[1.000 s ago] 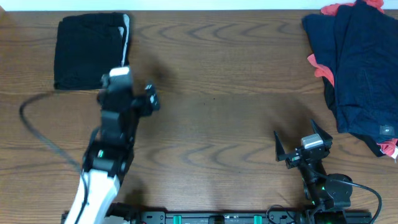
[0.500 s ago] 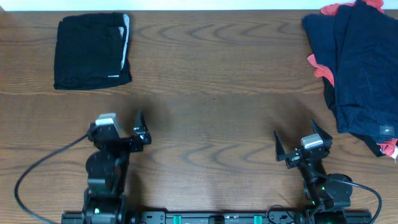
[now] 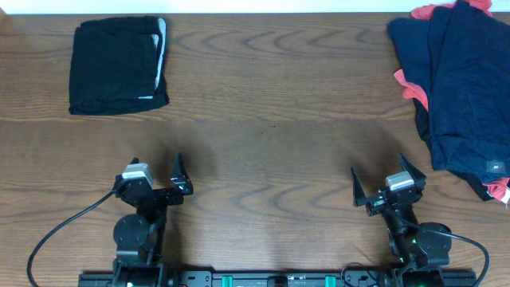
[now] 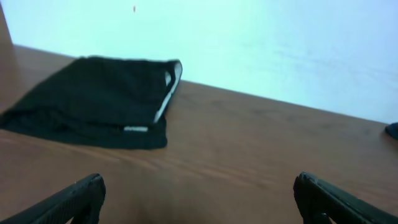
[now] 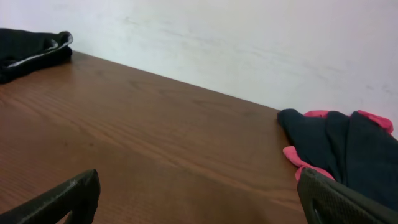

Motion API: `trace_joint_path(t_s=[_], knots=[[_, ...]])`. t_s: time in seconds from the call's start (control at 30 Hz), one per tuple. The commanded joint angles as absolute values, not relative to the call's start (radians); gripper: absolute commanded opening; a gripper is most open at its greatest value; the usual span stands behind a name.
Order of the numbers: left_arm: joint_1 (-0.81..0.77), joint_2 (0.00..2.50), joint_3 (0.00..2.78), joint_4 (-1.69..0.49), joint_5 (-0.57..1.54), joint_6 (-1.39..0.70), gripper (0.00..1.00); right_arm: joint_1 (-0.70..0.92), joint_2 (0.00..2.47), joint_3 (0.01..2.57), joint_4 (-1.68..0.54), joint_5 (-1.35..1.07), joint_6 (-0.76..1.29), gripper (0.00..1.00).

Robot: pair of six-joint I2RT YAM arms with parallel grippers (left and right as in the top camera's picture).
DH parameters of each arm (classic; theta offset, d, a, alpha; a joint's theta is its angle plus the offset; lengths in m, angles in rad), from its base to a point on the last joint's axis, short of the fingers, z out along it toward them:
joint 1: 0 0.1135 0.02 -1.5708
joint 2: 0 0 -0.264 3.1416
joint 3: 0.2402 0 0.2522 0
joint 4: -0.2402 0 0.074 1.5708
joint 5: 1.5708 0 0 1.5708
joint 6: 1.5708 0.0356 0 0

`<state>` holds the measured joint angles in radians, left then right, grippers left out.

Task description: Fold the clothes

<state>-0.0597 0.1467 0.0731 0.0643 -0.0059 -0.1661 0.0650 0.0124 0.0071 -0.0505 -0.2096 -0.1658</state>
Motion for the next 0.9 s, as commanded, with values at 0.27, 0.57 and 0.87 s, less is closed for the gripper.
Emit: trace_joint_path(t_s=[0.27, 0.57, 0.87], knots=[[-0.033, 0.025, 0.067, 0.061, -0.038, -0.131, 0.98, 0.073, 0.007, 0.006, -0.055, -0.21, -0.173, 0.99], [-0.033, 0.001, 0.067, 0.041, -0.038, -0.131, 0.98, 0.073, 0.007, 0.006, -0.055, -0.21, -0.173, 0.99], [-0.033, 0.001, 0.047, -0.019, -0.038, -0.132, 0.98, 0.073, 0.007, 0.006, -0.055, -0.21, -0.173, 0.99]])
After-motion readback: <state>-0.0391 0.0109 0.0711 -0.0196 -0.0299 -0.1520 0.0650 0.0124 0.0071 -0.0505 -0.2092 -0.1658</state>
